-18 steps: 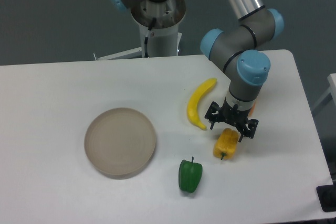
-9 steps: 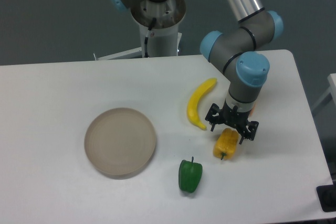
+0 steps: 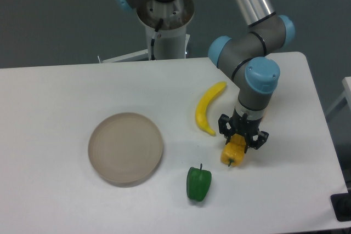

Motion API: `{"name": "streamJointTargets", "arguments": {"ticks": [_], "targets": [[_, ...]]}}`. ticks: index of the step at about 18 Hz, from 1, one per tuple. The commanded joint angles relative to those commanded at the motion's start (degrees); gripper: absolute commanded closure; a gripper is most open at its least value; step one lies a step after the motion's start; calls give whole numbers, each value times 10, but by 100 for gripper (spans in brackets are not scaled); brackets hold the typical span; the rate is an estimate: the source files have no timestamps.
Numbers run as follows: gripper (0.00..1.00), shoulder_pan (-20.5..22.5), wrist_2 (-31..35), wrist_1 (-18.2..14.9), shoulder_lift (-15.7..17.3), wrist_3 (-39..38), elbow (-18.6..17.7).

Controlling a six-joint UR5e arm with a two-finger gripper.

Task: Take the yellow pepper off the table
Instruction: 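Lift the grasped yellow pepper up off the table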

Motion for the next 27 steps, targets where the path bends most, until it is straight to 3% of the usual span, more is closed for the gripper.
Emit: {"name": "streamJointTargets", "arguments": {"ticks": [4,11,27], "targets": [[64,-3,3,-6,6,0,54],[64,-6,76,-13,23,69,89],[64,-13,92,-16,21,72,103]]}}
